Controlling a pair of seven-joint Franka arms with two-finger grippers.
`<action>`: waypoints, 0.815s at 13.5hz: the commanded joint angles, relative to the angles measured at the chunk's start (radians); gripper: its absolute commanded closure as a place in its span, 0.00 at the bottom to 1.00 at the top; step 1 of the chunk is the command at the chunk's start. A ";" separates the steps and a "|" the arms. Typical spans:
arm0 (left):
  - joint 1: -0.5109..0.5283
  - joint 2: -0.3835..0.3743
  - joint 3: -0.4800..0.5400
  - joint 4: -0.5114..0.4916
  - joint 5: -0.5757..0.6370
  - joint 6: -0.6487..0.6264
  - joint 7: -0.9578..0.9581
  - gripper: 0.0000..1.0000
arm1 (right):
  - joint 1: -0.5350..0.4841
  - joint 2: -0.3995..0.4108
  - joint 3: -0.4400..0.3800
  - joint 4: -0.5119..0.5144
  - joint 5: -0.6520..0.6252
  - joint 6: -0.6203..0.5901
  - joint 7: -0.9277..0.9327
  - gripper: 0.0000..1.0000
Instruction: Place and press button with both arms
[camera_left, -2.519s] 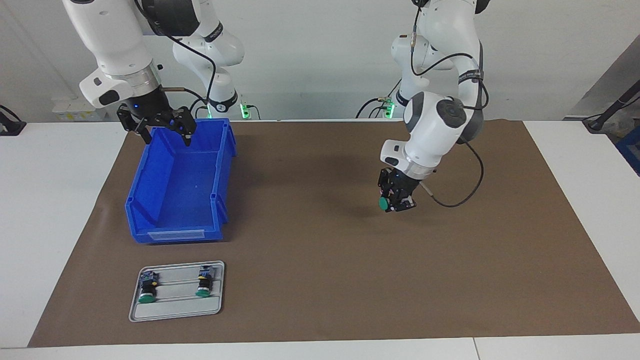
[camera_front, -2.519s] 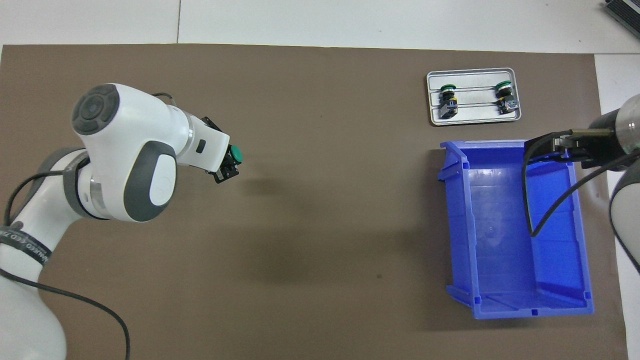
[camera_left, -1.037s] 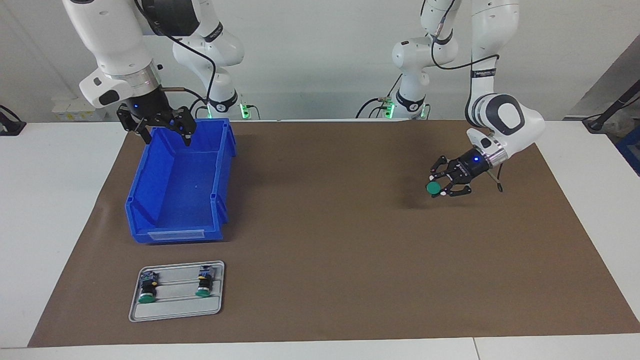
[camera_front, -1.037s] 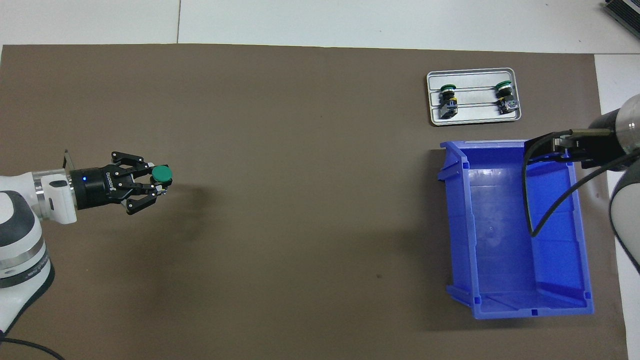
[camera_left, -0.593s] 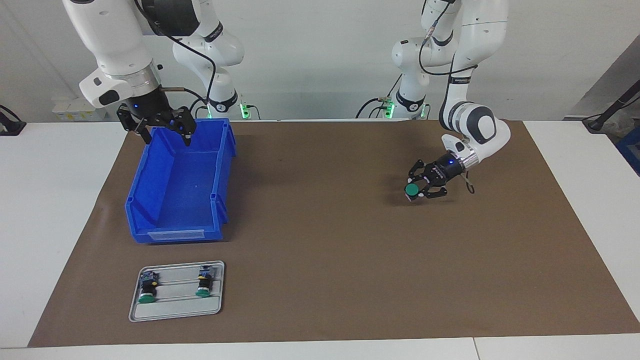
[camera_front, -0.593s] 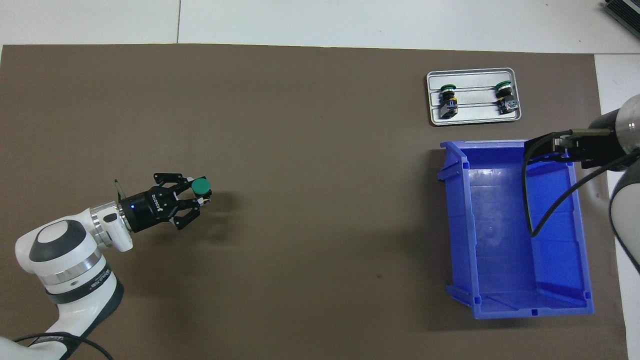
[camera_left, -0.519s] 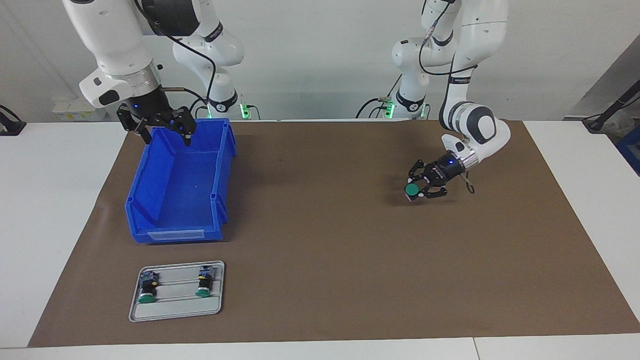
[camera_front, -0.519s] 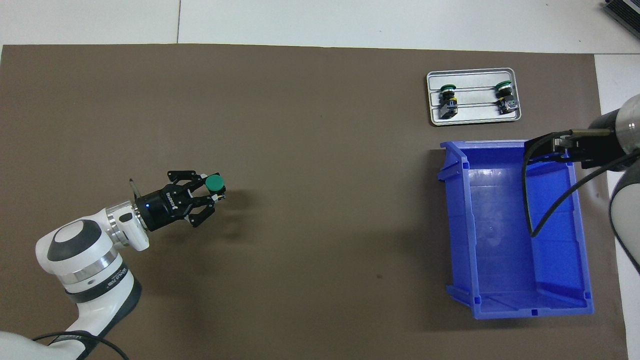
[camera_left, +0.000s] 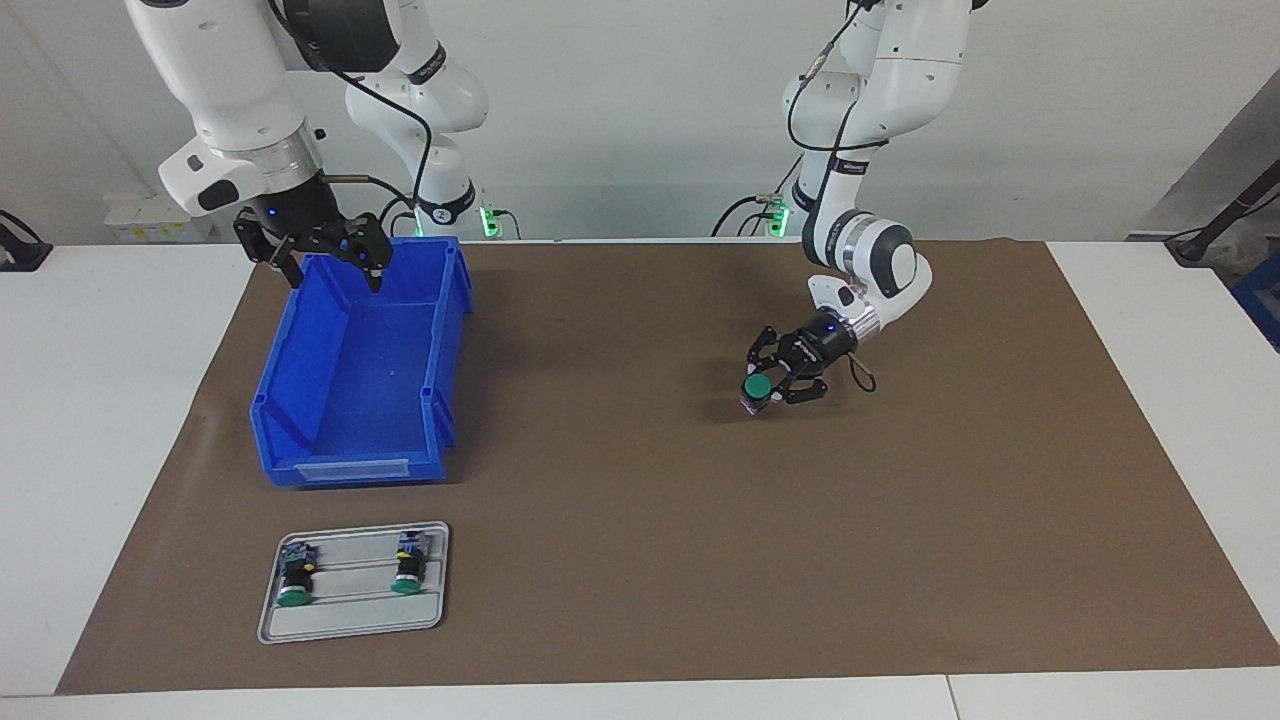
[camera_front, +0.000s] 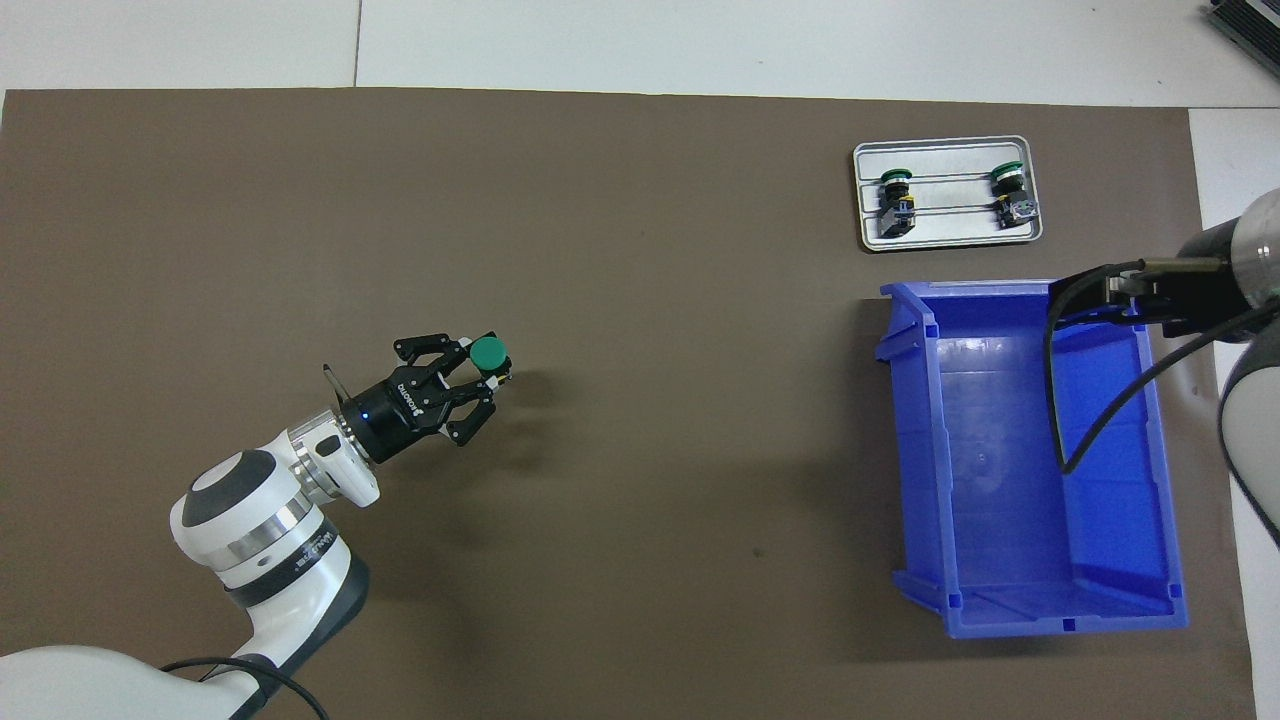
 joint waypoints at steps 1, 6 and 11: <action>-0.041 0.021 0.015 0.009 -0.082 -0.032 0.042 0.65 | -0.013 0.000 0.009 0.001 0.001 -0.010 -0.020 0.00; -0.035 0.131 0.015 0.020 -0.082 -0.118 0.178 0.67 | -0.013 0.000 0.009 0.001 0.001 -0.010 -0.020 0.00; -0.038 0.185 0.017 0.020 -0.081 -0.153 0.259 0.70 | -0.013 0.000 0.009 0.001 0.001 -0.010 -0.020 0.00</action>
